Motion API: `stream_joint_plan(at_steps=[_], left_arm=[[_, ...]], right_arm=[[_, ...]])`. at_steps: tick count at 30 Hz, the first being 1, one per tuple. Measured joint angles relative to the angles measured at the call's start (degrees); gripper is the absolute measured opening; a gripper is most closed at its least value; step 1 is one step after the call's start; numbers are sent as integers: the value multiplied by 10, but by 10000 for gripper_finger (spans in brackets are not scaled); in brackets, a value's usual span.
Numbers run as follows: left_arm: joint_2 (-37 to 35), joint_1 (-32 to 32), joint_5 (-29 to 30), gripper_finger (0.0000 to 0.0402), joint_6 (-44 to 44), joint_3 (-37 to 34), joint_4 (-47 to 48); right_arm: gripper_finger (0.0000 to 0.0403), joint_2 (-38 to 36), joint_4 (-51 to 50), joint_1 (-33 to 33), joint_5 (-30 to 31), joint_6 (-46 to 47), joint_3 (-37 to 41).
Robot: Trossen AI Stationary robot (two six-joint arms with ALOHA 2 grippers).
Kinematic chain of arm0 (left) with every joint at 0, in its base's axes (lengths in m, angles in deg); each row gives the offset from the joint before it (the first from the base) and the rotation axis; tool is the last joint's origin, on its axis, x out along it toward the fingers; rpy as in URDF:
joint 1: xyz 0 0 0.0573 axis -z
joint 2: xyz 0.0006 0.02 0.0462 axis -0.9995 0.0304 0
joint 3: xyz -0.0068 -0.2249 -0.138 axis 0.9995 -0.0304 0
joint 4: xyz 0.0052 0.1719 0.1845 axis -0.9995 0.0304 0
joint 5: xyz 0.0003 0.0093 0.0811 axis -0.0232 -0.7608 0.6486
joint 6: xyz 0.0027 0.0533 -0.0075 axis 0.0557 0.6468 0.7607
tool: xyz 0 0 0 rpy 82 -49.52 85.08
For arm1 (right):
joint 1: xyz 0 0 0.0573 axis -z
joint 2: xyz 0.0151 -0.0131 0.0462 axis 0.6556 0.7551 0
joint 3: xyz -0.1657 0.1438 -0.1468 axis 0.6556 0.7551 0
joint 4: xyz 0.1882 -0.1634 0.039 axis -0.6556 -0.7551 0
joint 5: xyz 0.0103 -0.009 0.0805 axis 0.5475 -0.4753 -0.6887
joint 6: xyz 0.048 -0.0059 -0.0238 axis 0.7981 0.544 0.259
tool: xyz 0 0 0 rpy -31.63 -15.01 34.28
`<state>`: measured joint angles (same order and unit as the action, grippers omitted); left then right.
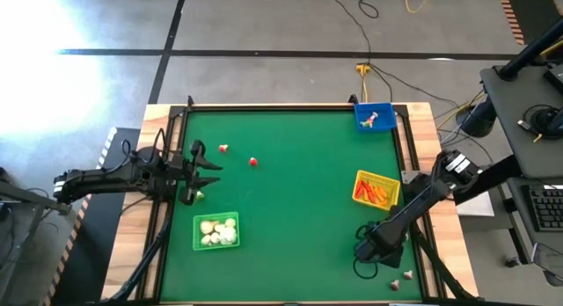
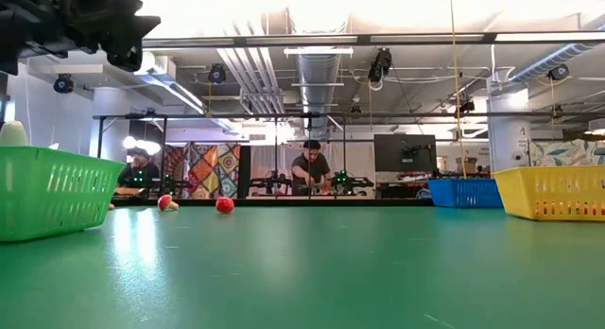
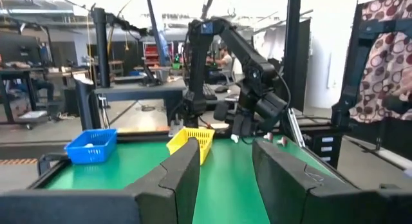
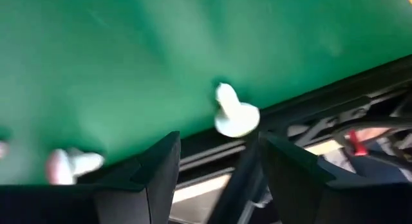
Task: Sort produce into baskets
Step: Put the green mushroom into the blue bin
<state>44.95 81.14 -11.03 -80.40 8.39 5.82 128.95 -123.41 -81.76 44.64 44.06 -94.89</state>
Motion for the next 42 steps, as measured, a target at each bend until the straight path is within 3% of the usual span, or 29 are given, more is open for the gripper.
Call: stream_joint_plan(at_steps=[11,17,23,35,42], left_arm=[[0,0,0,127,-14,0,15],[0,0,0,127,1,0,15],[0,0,0,127,2,0,15],[0,0,0,127,-2,0,15],[-1,0,0,127,-8,0,13]], right_arm=[[201,-10,12,-63,4,0,56],[201,-10,94,-74,6,3,83],[199,-12,105,-76,13,-13,97],[107,-12,108,-76,16,30,94],[97,-19,109,-73,2,116,19]])
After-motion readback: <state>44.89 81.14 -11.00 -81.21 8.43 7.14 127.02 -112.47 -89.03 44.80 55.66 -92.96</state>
